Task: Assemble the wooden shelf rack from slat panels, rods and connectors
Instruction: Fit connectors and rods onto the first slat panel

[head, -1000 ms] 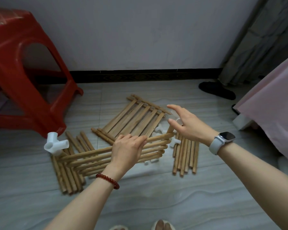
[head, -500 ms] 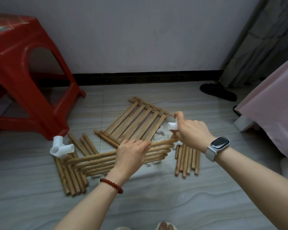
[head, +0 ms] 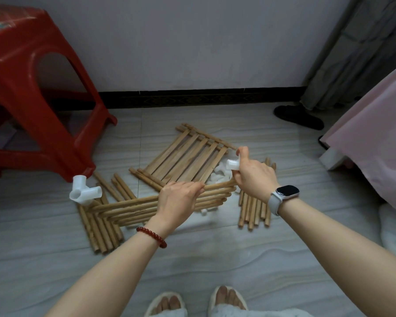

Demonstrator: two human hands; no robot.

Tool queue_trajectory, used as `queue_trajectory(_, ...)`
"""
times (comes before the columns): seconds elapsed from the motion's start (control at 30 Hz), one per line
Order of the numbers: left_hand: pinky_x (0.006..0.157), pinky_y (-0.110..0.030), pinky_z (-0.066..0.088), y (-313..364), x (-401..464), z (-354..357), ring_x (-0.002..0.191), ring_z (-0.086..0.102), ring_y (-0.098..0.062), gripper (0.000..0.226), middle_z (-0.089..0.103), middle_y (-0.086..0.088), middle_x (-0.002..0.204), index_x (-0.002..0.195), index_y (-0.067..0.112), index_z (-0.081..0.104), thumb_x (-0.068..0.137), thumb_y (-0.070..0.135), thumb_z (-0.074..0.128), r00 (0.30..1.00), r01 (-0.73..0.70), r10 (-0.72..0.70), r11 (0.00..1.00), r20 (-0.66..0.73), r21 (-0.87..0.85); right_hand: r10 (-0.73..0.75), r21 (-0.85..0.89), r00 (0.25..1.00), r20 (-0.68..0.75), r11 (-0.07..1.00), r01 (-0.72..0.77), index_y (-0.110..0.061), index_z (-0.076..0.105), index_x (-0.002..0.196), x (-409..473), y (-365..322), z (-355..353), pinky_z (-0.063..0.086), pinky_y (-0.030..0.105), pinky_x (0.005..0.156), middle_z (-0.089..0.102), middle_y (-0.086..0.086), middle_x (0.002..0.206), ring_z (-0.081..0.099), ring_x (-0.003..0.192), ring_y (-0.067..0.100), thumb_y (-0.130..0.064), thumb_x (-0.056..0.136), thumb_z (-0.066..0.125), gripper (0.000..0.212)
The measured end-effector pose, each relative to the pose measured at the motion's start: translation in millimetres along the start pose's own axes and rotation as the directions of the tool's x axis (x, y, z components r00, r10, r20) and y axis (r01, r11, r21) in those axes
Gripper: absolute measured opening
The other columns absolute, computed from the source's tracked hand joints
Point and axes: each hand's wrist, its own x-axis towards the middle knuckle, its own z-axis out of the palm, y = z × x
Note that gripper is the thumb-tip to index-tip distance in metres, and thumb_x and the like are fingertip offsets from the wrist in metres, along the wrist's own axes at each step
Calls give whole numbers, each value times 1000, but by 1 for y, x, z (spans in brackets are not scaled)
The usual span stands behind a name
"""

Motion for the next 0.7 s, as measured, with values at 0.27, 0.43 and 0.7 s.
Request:
queue_trajectory(0.27,86,-32,30,-3,17,3,94,58,-19,24,68,2,102,112,21,63,98,21,44,976,155,-171,980,132,125,17,574,987,162,812,-109,-33,-16,147,-10,32,2,53,34,69,64,7,88,64,78,28,-44,96,43,79)
queue_trajectory(0.43,74,-38,41,1,31,24,76,60,-27,35,65,-7,83,106,10,67,75,-6,65,989,124,-100,962,-107,241,426,497,904,41,776,-389,-6,43,135,-21,104,75,41,31,75,59,17,121,59,96,32,-15,97,41,38)
queue_trajectory(0.7,80,-36,27,-24,61,64,74,60,-23,27,66,-1,81,110,16,69,85,7,63,942,65,70,922,-329,381,739,294,581,341,503,-813,13,44,125,-4,170,205,34,40,100,41,34,135,42,124,44,-10,96,42,37)
